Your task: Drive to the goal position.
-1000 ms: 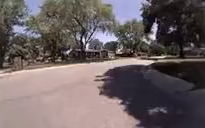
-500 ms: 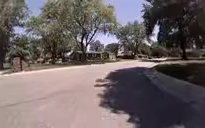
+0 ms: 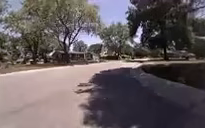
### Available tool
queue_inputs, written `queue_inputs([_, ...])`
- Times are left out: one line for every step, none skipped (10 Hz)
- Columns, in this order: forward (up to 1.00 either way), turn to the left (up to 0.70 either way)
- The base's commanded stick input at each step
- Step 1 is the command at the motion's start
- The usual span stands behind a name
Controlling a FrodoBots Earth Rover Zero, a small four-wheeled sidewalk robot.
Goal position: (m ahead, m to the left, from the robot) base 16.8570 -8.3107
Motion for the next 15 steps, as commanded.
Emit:
queue_inputs([0.70, 0.00])
queue_inputs([0.70, 0.00])
queue_inputs([0.70, 0.00])
queue_inputs([0.70, 0.00])
queue_inputs([0.70, 0.00])
queue_inputs([0.70, 0.00])
queue_inputs([0.70, 0.00])
queue_inputs([0.70, 0.00])
queue_inputs([0.70, 0.00])
queue_inputs([0.70, 0.00])
queue_inputs([0.70, 0.00])
queue_inputs([0.70, 0.00])
queue_inputs([0.70, 0.00])
queue_inputs([0.70, 0.00])
queue_inputs([0.70, 0.00])
